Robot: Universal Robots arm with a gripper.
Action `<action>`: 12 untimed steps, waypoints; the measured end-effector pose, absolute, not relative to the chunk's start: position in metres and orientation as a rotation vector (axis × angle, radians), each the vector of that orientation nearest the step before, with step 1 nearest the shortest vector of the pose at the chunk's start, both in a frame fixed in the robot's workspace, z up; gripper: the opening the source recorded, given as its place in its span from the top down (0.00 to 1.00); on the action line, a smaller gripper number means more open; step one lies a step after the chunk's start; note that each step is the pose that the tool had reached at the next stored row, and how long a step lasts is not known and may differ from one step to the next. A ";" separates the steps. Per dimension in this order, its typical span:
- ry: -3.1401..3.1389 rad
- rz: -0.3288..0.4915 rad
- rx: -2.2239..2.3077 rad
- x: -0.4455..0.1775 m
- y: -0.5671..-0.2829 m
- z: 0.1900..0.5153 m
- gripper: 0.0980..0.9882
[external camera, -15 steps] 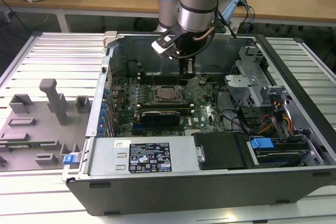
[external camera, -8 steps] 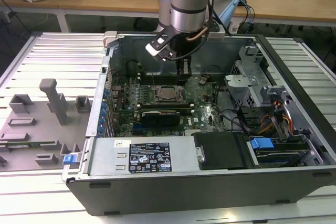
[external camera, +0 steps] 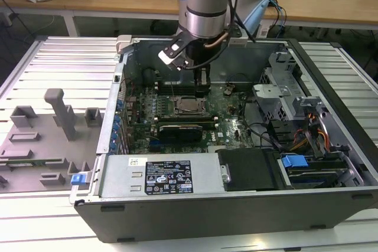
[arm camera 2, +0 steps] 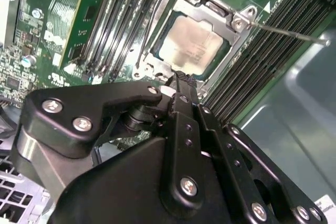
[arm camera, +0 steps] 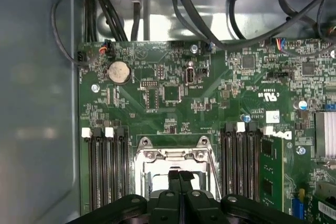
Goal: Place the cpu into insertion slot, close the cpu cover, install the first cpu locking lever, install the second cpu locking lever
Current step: 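Close the cpu cover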
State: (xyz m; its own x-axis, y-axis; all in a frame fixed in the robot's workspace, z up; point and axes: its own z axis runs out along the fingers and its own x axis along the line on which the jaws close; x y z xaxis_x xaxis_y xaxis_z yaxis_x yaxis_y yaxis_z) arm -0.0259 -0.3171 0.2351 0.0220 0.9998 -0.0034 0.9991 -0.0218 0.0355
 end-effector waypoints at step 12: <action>2.183 0.034 2.219 -0.046 -0.318 0.230 0.99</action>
